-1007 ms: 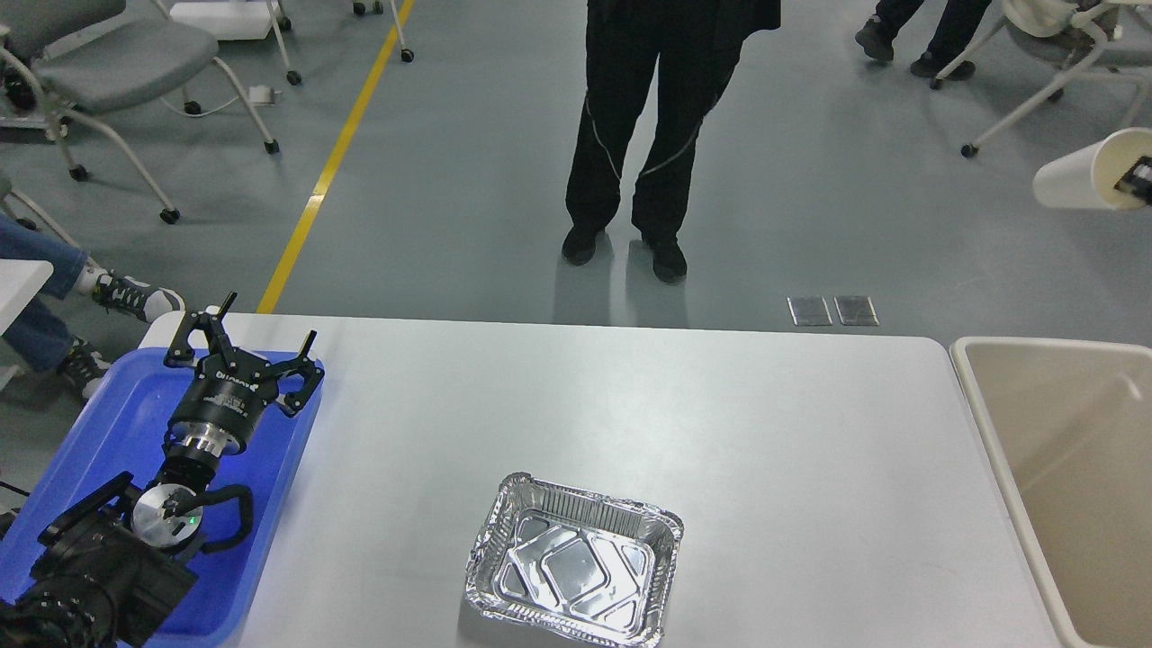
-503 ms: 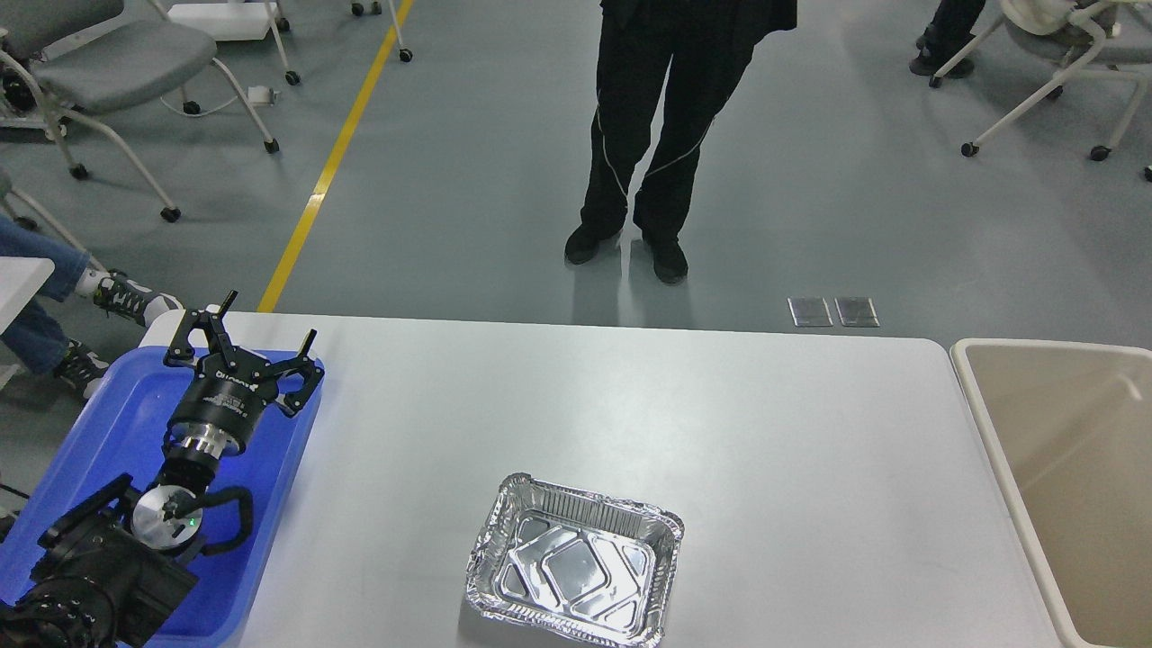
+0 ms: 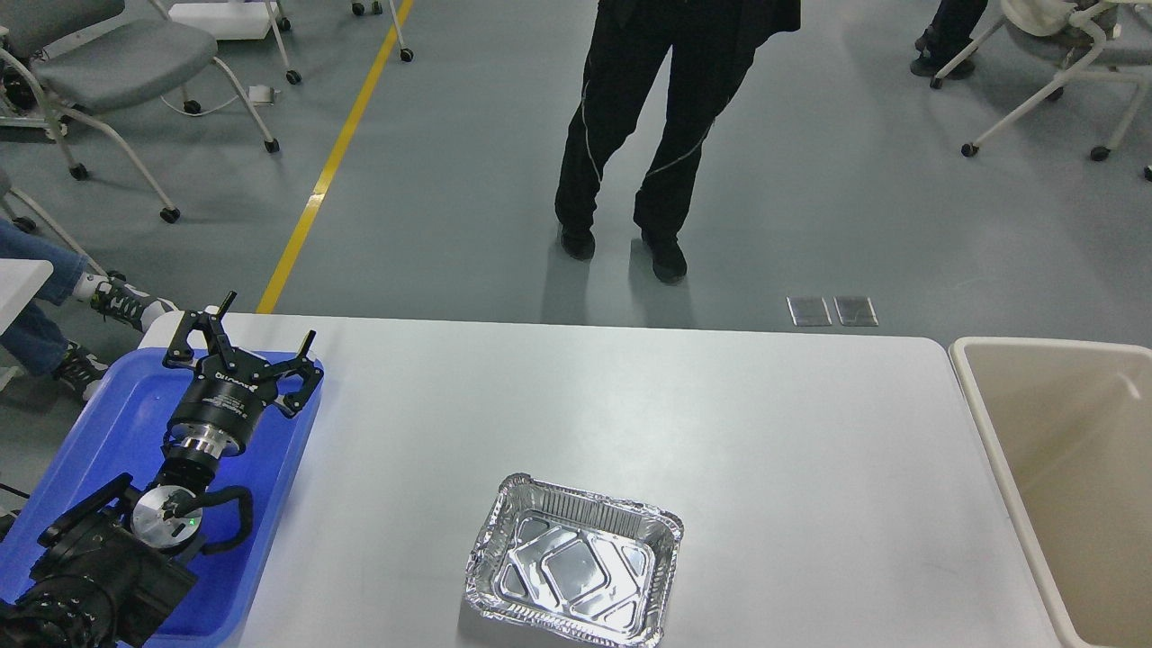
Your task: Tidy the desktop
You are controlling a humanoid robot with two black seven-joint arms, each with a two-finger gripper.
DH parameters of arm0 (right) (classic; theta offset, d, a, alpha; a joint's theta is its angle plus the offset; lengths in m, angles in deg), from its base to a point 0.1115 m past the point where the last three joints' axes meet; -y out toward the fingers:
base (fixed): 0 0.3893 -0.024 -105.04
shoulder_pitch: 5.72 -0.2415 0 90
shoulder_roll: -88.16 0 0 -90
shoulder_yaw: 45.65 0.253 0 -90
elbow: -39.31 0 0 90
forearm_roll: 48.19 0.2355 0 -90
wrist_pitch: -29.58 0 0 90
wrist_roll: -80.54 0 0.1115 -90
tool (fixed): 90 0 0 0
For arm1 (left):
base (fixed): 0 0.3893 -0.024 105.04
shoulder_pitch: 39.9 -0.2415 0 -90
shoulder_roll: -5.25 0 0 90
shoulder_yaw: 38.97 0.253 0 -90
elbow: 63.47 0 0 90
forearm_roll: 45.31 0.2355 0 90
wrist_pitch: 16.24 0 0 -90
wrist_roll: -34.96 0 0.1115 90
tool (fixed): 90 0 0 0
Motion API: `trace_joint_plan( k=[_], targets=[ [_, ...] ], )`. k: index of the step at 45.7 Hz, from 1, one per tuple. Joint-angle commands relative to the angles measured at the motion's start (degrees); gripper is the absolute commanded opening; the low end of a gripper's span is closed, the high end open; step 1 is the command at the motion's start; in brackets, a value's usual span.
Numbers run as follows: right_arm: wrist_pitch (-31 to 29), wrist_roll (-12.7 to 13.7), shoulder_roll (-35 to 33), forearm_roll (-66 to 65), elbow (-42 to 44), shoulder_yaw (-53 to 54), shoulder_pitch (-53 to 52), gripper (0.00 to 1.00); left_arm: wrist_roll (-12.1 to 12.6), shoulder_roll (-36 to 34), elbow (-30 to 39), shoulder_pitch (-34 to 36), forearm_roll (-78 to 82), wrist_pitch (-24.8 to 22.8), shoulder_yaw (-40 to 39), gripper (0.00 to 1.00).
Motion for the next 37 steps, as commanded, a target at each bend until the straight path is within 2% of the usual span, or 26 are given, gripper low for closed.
trace_joint_plan(
  k=[1, 37],
  targets=[
    [1.67, 0.32, 3.5, 0.19, 0.34, 3.78, 4.93, 0.0, 0.0, 0.0, 0.0, 0.0, 0.0, 0.0, 0.0, 1.0],
    [1.76, 0.24, 8.16, 0.28, 0.07, 4.13, 6.42, 0.0, 0.0, 0.0, 0.0, 0.0, 0.0, 0.0, 0.0, 1.0]
  ],
)
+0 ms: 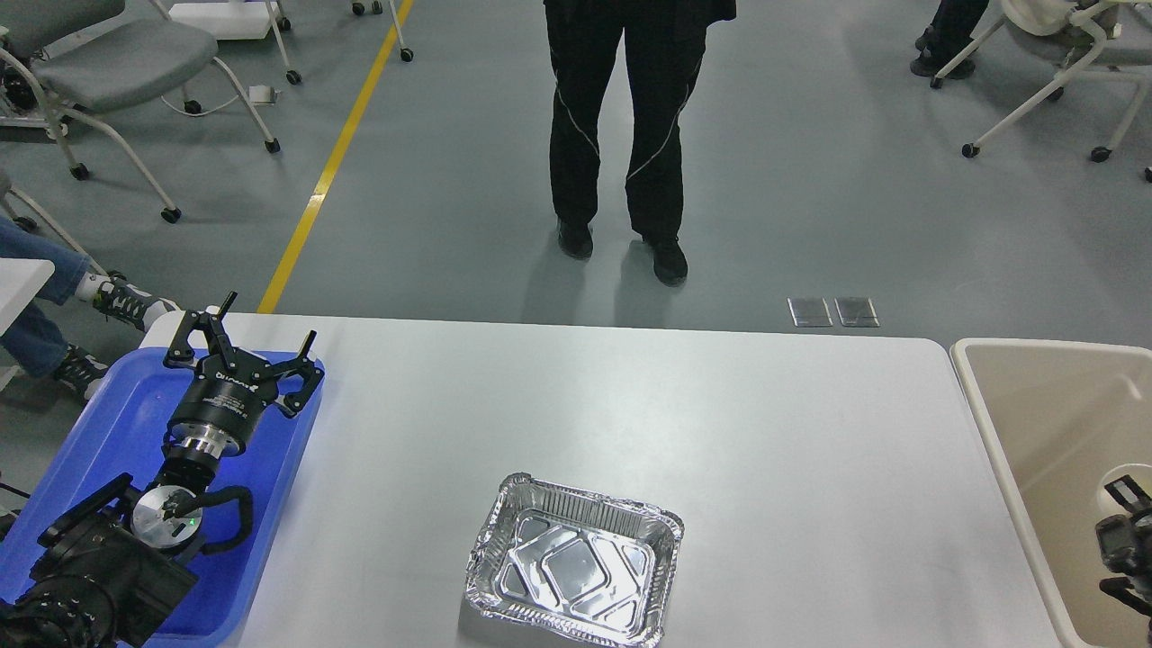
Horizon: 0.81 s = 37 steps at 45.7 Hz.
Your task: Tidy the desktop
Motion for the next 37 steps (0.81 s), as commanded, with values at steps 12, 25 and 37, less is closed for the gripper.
trace_joint_plan(
  k=[12, 25, 37],
  targets=[
    [3.12, -0.09, 0.53, 0.0, 0.15, 0.03, -0.03, 0.49, 0.0, 0.0, -0.01, 0.0, 0.0, 0.0, 0.0, 1.0],
    [4.45, -0.44, 0.27, 0.08, -0.37, 0.47, -1.79, 0.99, 0.0, 0.0, -0.01, 0.0, 0.0, 0.0, 0.0, 1.0],
    [4.01, -0.35, -4.56, 0.08, -5.29, 13.37, -10.4, 1.0, 0.0, 0.0, -0.01, 0.0, 0.0, 0.0, 0.0, 1.0]
  ],
)
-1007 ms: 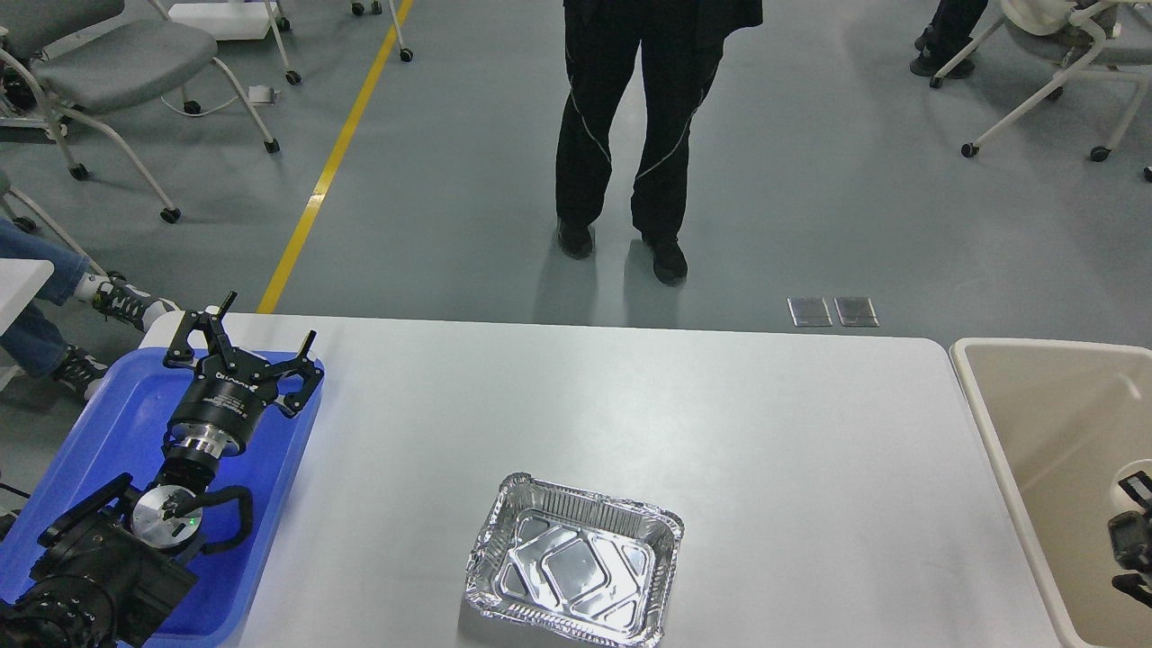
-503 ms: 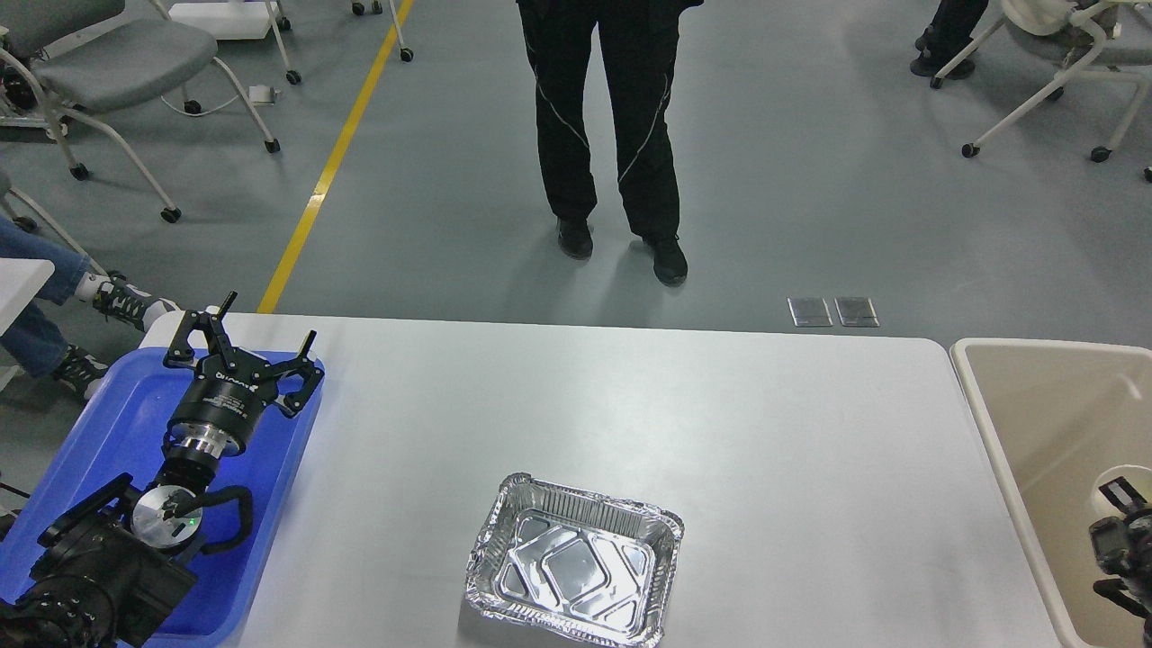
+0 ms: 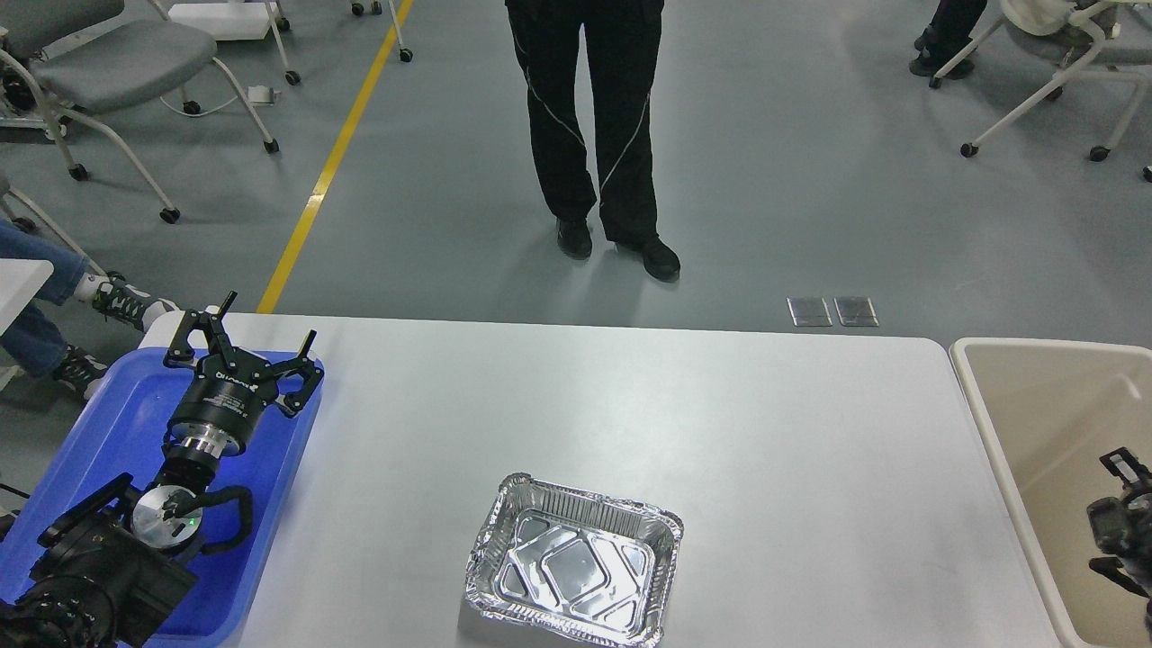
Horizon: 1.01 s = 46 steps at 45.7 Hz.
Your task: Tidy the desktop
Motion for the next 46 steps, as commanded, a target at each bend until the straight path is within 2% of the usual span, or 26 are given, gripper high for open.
trace_joint_plan(
  k=[1, 7, 21, 35, 40, 46],
  targets=[
    [-0.09, -0.02, -4.61, 0.02, -4.48, 11.56, -7.46, 1.0, 0.0, 0.0, -0.01, 0.0, 0.0, 0.0, 0.0, 1.0],
    [-0.26, -0.1, -7.68, 0.02, -10.01, 18.07, -11.42, 1.0, 0.0, 0.0, -0.01, 0.0, 0.0, 0.0, 0.0, 1.0],
    [-0.09, -0.37, -14.02, 0.37, -20.92, 22.46, -20.56, 1.0, 0.0, 0.0, -0.01, 0.0, 0.0, 0.0, 0.0, 1.0],
    [-0.26, -0.89, -16.13, 0.19, -32.6, 43.2, -19.51, 1.0, 0.0, 0.0, -0.01, 0.0, 0.0, 0.0, 0.0, 1.0],
    [-0.26, -5.28, -17.62, 0.19, -38.67, 47.77, -18.45, 1.0, 0.0, 0.0, -0.01, 0.0, 0.0, 0.0, 0.0, 1.0],
    [-0.44, -15.21, -17.89, 0.19, -43.42, 53.22, -16.7, 1.0, 0.0, 0.0, -0.01, 0.0, 0.0, 0.0, 0.0, 1.0]
  ],
)
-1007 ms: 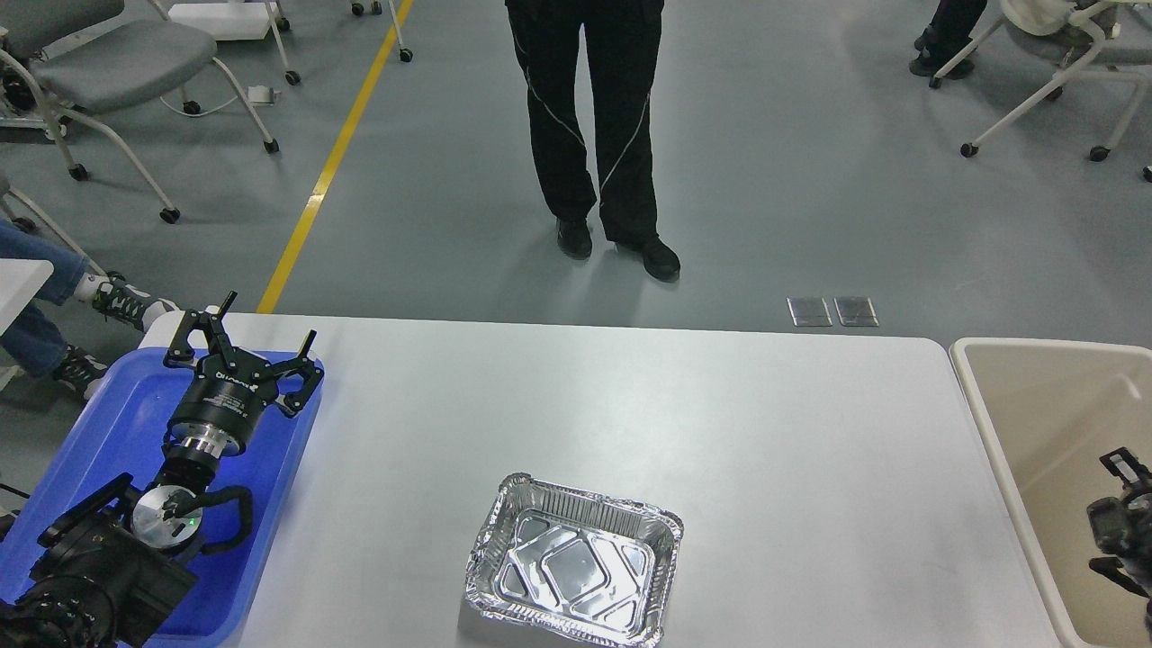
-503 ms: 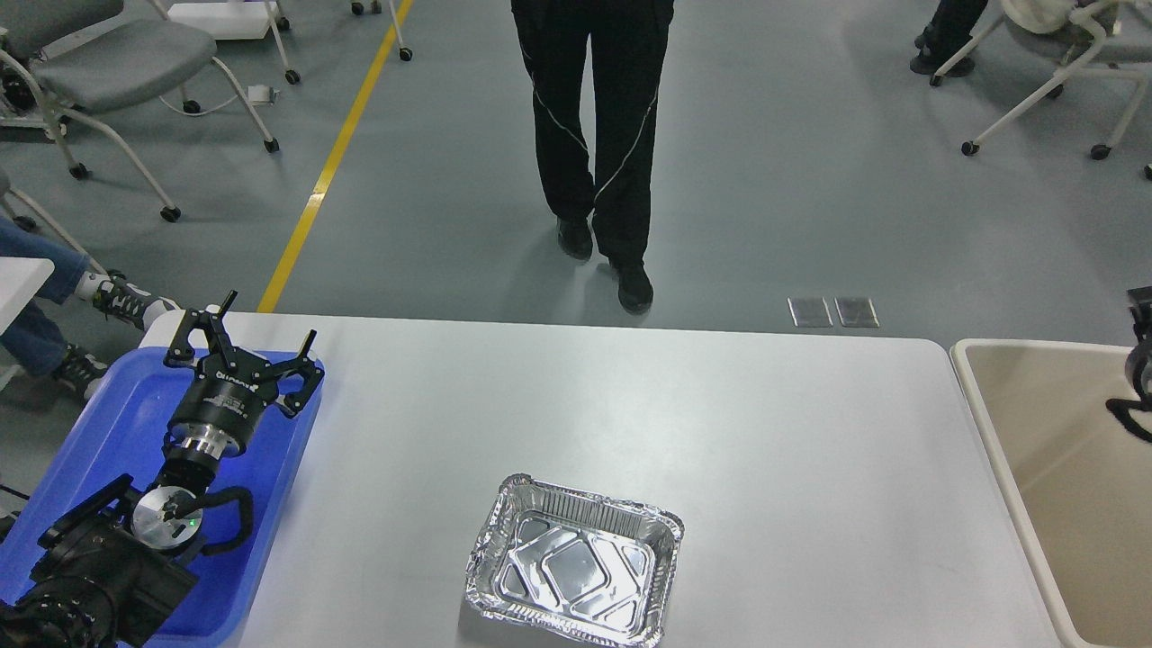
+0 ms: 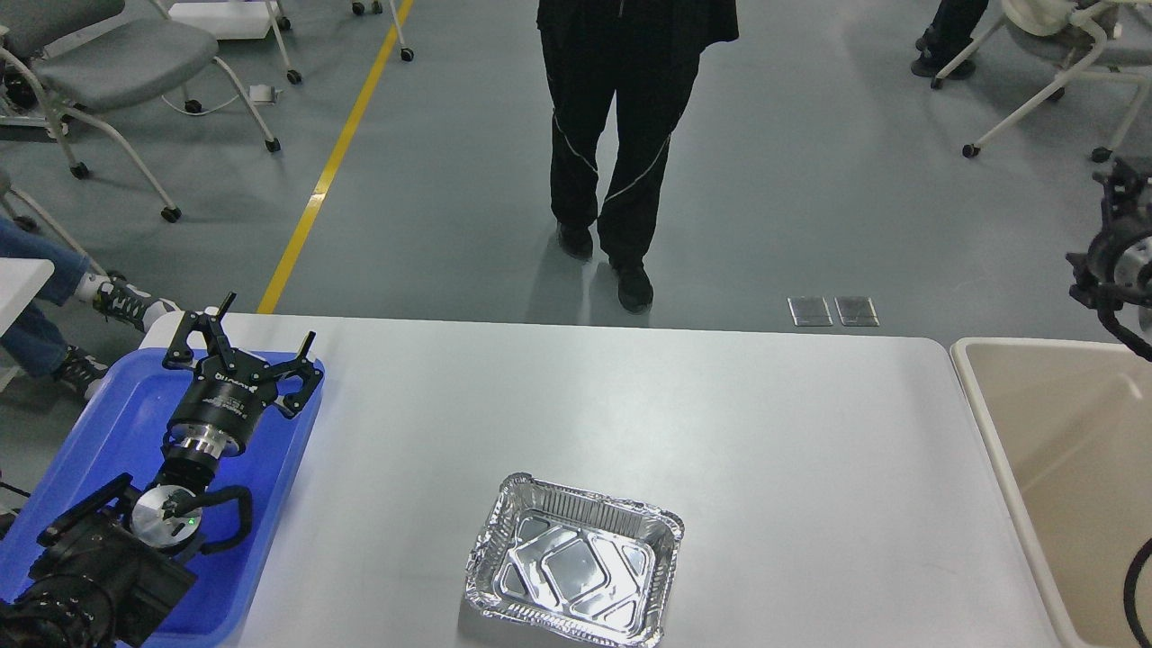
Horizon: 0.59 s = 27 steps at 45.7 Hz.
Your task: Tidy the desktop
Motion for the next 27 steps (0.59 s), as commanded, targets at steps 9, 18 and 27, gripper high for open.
trace_joint_plan(
  k=[9, 18, 27],
  targets=[
    [-2.64, -16.74, -0.64, -0.01, -16.5, 18.01, 6.46, 1.0, 0.0, 0.0, -0.01, 0.0, 0.01, 0.0, 0.0, 1.0],
    [-4.75, -20.08, 3.05, -0.18, -19.22, 19.34, 13.04, 1.0, 0.0, 0.0, -0.01, 0.0, 0.01, 0.0, 0.0, 1.0],
    [-6.86, -25.7, 7.62, -0.36, -19.4, 19.95, 20.87, 1.0, 0.0, 0.0, -0.01, 0.0, 0.01, 0.0, 0.0, 1.0]
  ],
)
